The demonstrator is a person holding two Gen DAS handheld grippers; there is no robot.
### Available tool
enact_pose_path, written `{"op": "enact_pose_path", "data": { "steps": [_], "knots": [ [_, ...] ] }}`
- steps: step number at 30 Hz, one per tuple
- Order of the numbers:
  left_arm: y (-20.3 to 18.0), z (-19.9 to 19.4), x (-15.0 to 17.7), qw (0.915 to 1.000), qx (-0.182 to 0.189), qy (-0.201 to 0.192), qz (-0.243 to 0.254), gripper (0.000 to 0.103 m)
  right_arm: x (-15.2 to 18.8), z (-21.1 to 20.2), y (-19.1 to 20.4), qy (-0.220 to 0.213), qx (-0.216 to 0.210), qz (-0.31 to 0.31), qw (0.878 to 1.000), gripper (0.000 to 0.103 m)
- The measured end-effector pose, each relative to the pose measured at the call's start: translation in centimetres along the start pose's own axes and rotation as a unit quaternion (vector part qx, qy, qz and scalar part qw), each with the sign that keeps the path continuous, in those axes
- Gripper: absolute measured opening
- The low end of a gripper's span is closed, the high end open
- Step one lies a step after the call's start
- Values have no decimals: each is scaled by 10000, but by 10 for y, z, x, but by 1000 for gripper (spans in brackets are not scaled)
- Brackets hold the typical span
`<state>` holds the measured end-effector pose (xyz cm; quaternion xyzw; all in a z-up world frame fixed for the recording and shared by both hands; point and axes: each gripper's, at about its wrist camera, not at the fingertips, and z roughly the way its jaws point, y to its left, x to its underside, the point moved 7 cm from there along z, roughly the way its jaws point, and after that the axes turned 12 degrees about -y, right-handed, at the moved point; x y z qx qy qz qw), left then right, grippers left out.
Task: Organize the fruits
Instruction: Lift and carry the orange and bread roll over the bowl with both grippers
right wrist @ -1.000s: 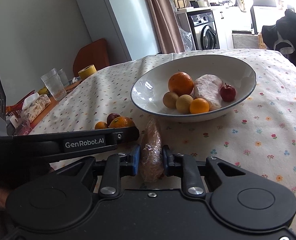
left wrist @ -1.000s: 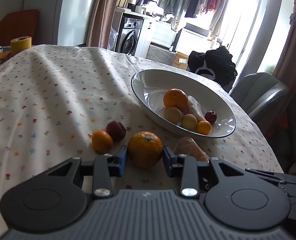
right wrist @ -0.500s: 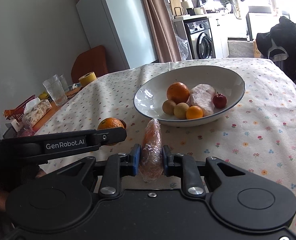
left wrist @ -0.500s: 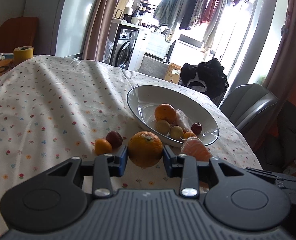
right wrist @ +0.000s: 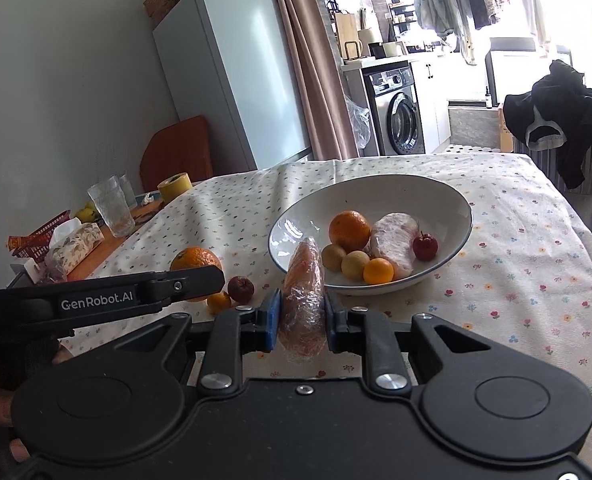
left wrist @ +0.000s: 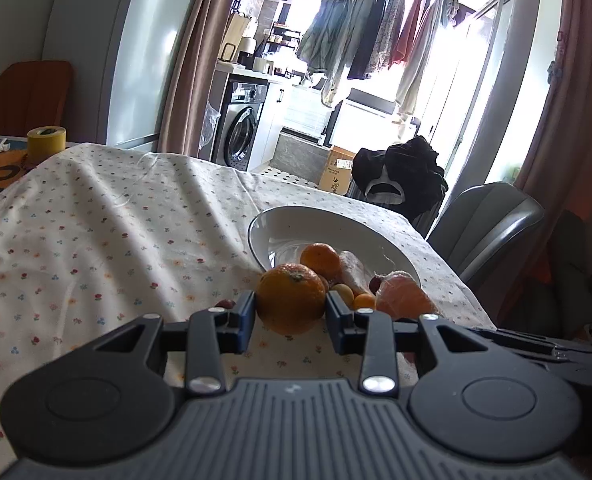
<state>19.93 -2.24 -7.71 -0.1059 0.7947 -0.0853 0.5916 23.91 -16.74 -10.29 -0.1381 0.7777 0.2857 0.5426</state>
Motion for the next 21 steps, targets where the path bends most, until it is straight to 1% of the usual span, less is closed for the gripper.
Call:
{"op": "enact_pose_path", "data": {
  "steps": [10, 16, 21],
  "knots": [
    [-10, 5, -12, 9999, 79, -115, 103, 36, -13, 1, -5, -138, 30, -14, 9999, 21],
    [-11, 15, -11, 9998, 77, -71, 144, 36, -21, 3, -9, -218, 55, -33, 9997, 21],
    [-6, 26, -11, 10000, -5, -20, 97, 36, -24, 9, -16, -247, 96, 19, 9996, 21]
  ]
}}
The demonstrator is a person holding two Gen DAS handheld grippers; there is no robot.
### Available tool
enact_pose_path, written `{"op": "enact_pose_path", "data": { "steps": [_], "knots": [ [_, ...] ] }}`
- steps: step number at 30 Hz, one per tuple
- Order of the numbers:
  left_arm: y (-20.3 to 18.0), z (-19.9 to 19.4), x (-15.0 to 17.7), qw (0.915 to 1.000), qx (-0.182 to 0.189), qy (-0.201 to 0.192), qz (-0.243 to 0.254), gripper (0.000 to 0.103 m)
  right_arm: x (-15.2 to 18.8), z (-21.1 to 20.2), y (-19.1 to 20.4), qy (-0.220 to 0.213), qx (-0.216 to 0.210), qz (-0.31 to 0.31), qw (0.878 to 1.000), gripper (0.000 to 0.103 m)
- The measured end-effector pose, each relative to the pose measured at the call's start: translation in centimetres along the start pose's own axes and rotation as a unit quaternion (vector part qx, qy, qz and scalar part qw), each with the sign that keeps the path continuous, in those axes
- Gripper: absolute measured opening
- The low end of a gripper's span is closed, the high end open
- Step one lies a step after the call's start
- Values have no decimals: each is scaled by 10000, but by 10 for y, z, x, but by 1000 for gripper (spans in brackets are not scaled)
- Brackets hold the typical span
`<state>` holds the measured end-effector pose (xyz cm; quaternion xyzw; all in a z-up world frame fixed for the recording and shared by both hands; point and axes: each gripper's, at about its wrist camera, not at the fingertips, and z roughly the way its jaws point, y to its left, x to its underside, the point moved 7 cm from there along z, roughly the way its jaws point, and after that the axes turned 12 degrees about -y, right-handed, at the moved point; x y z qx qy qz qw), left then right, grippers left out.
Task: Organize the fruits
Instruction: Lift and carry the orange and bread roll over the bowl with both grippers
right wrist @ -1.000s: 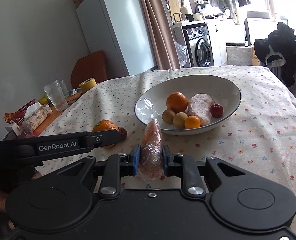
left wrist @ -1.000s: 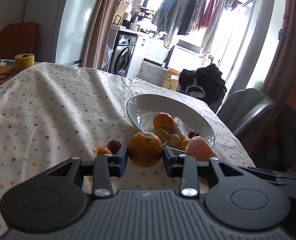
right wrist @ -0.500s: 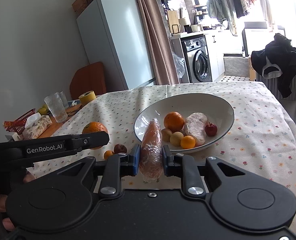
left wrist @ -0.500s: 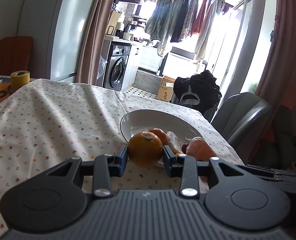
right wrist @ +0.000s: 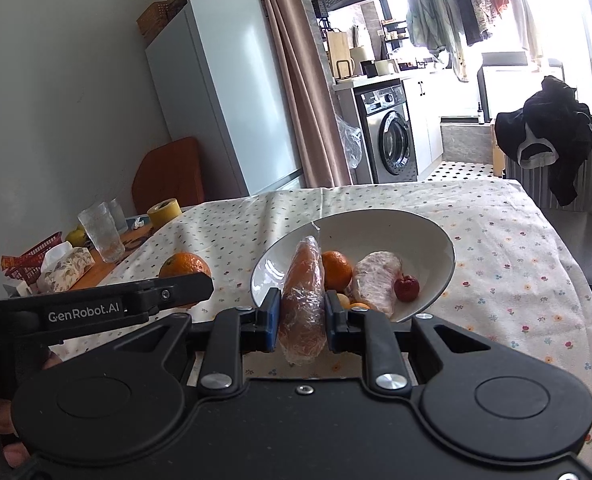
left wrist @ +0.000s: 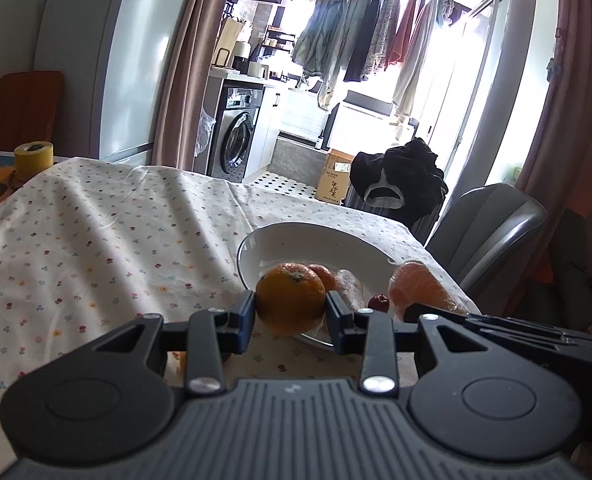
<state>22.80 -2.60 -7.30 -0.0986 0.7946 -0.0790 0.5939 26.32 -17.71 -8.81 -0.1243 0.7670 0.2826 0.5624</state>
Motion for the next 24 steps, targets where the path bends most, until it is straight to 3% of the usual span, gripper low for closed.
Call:
{"op": "enact_pose_path", "data": {
  "steps": [24],
  "knots": [
    [9, 59, 14, 9983, -299, 388, -309, 36, -8, 43, -40, 75, 131, 294, 9995, 21]
  ]
}}
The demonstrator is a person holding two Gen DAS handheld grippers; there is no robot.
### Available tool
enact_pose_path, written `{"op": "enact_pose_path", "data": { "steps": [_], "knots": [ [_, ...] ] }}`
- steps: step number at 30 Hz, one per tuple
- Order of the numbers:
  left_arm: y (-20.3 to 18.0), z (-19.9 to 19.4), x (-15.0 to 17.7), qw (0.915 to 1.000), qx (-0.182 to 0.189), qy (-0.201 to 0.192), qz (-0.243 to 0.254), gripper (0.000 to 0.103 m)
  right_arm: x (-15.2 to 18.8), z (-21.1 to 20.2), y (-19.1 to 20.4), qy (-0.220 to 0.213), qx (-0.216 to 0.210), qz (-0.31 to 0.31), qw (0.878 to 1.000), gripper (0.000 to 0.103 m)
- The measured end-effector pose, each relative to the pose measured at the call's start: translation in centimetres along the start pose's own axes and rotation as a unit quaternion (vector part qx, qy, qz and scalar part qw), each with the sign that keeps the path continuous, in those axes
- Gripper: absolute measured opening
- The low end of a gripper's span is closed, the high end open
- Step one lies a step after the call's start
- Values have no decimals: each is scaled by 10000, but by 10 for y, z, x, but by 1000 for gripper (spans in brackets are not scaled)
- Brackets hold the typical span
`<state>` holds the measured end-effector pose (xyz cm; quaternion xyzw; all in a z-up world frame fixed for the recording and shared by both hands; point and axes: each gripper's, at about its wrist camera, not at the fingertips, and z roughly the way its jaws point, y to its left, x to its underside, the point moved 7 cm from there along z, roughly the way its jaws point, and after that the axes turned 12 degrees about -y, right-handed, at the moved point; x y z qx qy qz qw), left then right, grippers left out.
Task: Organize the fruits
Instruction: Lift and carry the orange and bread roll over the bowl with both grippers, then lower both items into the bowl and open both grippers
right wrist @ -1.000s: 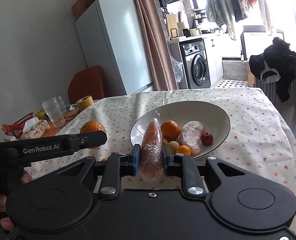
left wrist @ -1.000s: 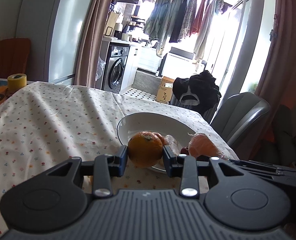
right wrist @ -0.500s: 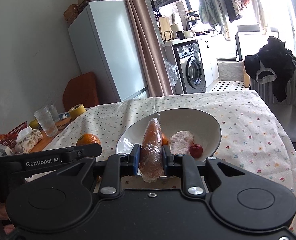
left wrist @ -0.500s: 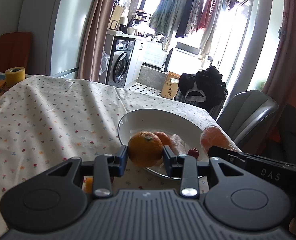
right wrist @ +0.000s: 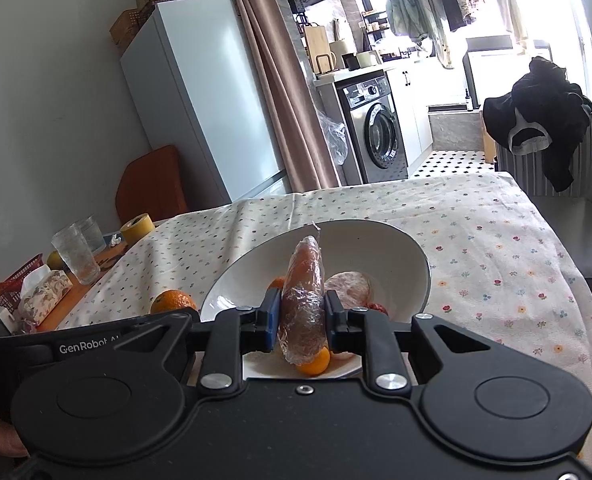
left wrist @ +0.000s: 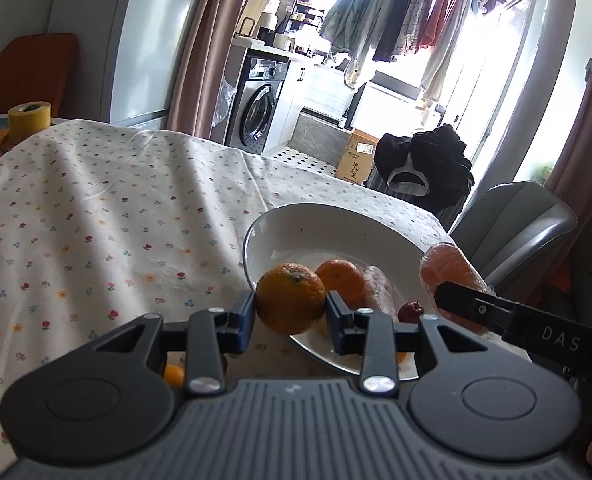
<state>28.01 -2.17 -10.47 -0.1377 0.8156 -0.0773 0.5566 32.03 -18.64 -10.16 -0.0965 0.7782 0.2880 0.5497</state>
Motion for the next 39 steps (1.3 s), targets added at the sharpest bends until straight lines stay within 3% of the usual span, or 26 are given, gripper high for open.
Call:
{"op": "enact_pose_path", "data": {
  "steps": [6, 11, 22, 28, 39],
  "knots": [
    [-8, 13, -3, 9999, 114, 61, 10, 36, -1, 10, -10, 57, 70, 66, 9999, 21],
    [-4, 15, -1, 9999, 89, 76, -80, 56, -3, 17, -21, 72, 185, 156, 9997, 21],
    [14, -12, -6, 9999, -148, -57, -37, 68, -16, 26, -23, -35, 407, -70, 9991, 21],
    [23, -26, -5, 9995, -277, -138, -66, 73, -33, 22, -25, -333, 504, -9, 9982, 36],
    [27, -56, 1, 9991, -361, -217, -62, 84, -14, -6, -9, -160, 296, 76, 9994, 40]
  ]
}}
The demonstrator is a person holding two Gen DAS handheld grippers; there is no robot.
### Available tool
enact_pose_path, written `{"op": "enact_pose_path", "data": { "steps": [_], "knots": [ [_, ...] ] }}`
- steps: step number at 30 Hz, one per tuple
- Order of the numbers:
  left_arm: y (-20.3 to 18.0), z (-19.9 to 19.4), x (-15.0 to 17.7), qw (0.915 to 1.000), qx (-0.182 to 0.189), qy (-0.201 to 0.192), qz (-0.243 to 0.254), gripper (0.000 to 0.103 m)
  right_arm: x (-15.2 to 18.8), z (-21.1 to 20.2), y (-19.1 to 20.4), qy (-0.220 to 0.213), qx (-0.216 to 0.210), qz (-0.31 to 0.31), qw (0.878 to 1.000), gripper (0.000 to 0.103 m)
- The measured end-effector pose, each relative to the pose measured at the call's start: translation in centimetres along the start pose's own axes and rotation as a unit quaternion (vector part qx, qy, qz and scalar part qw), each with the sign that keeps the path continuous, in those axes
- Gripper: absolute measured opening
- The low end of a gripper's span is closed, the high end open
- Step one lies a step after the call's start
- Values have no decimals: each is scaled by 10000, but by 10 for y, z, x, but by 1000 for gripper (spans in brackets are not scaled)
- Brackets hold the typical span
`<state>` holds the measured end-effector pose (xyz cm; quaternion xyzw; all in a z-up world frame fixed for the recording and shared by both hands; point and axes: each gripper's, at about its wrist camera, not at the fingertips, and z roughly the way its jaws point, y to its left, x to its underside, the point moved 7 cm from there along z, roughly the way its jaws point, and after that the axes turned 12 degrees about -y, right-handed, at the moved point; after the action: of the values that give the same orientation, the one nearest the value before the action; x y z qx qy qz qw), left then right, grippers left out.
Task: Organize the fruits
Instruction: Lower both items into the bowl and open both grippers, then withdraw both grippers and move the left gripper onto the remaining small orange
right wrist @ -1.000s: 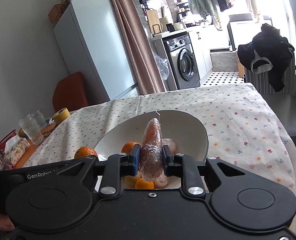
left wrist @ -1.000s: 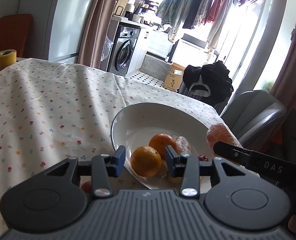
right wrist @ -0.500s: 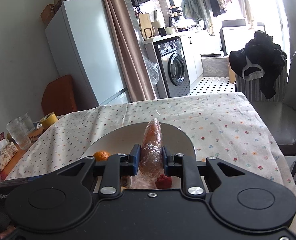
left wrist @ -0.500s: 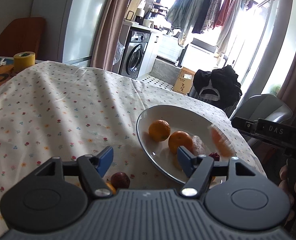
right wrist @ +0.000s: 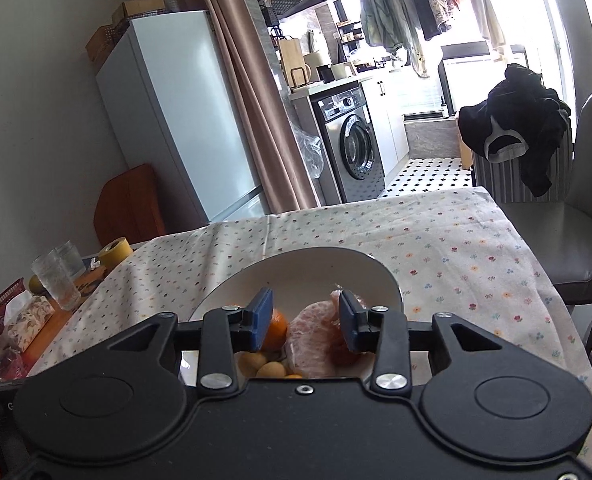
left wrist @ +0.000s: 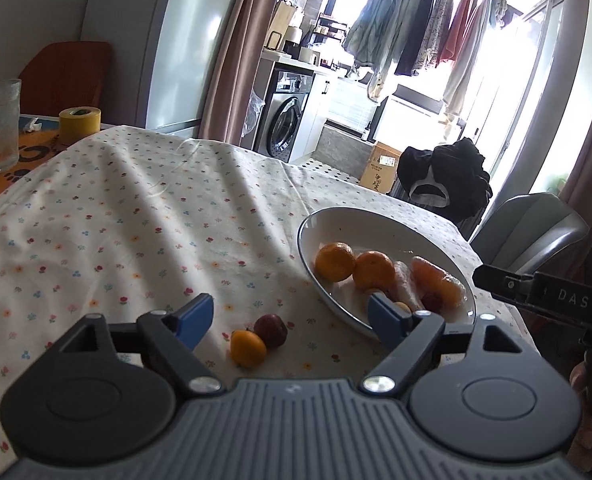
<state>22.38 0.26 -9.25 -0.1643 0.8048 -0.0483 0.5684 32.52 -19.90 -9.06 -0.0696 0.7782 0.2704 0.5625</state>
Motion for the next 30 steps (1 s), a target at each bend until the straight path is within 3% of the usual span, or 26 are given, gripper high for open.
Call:
{"op": "enact_pose_path", "data": {
  "steps": [6, 8, 12, 30],
  "knots": [
    [-1, -13, 3, 10000, 24, 4, 25, 87, 12, -15, 7, 149, 14, -26, 9999, 43],
    [0, -17, 3, 10000, 41, -12, 24, 89, 12, -21, 9, 117, 32, -47, 9999, 51],
    [3, -26, 5, 10000, 47, -4, 16, 92, 15, -31, 14, 114, 15, -55, 9999, 56],
    [24, -58, 5, 9999, -103, -10, -58, 93, 31, -64, 42, 119, -142, -35, 9998, 96]
  ]
}}
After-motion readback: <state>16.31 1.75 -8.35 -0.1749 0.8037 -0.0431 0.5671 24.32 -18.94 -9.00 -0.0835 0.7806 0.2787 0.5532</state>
